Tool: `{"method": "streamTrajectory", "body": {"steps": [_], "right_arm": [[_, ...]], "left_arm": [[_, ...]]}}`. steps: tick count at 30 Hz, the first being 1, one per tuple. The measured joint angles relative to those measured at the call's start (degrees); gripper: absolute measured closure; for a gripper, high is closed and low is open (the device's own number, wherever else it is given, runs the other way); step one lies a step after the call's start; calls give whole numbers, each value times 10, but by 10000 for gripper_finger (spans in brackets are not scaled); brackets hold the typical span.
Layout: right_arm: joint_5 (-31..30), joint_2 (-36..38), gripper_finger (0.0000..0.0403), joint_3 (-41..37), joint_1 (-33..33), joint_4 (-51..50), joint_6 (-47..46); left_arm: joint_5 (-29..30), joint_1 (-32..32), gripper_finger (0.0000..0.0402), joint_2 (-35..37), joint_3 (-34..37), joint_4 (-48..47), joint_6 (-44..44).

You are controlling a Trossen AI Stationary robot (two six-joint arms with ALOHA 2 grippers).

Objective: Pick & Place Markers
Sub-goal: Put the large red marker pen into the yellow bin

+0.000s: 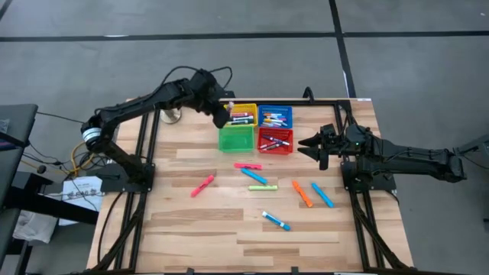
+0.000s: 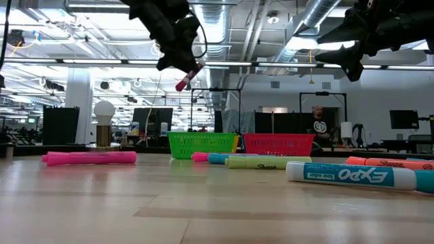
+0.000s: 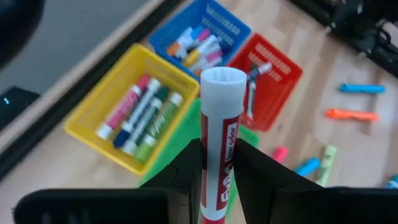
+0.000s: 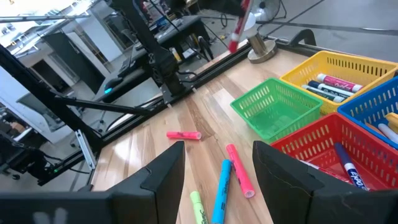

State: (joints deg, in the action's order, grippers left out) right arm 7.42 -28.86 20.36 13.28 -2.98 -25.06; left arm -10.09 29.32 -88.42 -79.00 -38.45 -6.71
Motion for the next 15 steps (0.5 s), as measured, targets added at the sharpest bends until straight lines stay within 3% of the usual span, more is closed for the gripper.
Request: {"method": "streamTrajectory", "body": {"steps": [15], "right_arm": [[-1,0,225,0,0,0,0]], "left_arm": [[0,44,325,-55,-5,85,44]]}}
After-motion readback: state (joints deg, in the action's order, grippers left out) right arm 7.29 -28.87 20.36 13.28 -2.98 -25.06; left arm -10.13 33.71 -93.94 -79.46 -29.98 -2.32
